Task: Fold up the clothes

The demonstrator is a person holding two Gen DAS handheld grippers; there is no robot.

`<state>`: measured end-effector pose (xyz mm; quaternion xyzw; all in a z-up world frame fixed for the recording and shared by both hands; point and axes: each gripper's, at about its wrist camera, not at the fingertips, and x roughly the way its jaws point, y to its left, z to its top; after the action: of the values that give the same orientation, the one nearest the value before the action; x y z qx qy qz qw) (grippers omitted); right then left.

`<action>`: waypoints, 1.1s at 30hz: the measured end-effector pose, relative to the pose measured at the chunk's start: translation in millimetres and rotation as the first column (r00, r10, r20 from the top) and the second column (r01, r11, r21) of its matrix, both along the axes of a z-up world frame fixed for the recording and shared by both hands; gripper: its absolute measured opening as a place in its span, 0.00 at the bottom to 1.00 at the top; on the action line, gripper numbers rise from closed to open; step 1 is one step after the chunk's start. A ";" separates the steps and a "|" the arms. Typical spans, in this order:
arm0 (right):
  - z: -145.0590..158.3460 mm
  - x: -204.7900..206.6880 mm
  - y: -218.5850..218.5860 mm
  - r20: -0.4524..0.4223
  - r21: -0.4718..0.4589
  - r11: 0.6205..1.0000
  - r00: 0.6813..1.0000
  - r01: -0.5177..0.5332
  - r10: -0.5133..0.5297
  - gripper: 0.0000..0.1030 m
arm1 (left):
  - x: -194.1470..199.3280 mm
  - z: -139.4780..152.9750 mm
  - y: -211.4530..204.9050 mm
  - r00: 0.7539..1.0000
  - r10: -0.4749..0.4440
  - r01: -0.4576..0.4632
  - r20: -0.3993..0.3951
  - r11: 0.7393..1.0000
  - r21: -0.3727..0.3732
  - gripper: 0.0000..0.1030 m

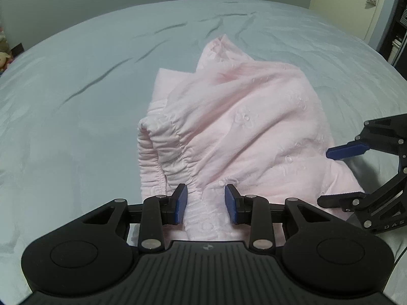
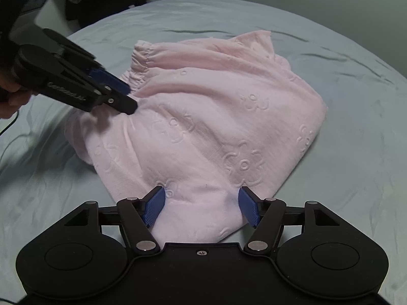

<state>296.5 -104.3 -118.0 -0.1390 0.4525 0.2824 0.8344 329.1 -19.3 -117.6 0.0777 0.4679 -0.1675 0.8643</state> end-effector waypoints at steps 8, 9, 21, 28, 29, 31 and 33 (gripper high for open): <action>39.7 -25.4 2.0 -0.026 -0.010 0.998 0.998 0.060 -0.060 0.63 | -46.2 38.7 -7.7 0.999 0.035 -0.035 0.016 0.999 0.035 0.39; 47.1 -33.0 2.4 -0.030 -0.005 0.998 0.997 0.068 -0.068 0.63 | -57.4 47.1 -9.5 0.999 0.028 -0.029 0.030 0.999 0.039 0.41; 118.3 -136.6 -11.6 -0.030 0.101 0.978 0.983 0.184 -0.182 0.86 | -179.6 133.3 -29.1 0.986 0.011 -0.023 0.164 0.997 0.068 0.52; 148.1 -223.3 -17.1 0.061 0.184 0.933 0.944 0.310 -0.326 0.87 | -236.4 143.8 -33.0 0.978 0.056 -0.063 0.201 0.998 0.026 0.61; 150.7 -236.4 -18.3 0.071 0.201 0.923 0.934 0.329 -0.349 0.89 | -242.7 144.2 -32.6 0.977 0.066 -0.070 0.203 0.997 0.014 0.62; 152.7 -260.9 -19.7 0.080 0.237 0.901 0.918 0.362 -0.390 0.92 | -257.7 147.2 -32.0 0.972 0.092 -0.091 0.218 0.996 -0.013 0.66; 153.0 -276.3 -19.3 0.088 0.255 0.891 0.909 0.375 -0.408 0.96 | -268.9 149.6 -32.7 0.965 0.101 -0.101 0.241 0.995 -0.013 0.70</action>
<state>20.2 -123.6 35.1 0.0346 0.3756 0.1487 0.9141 60.2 -52.0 32.0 0.0733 0.3625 -0.1129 0.9222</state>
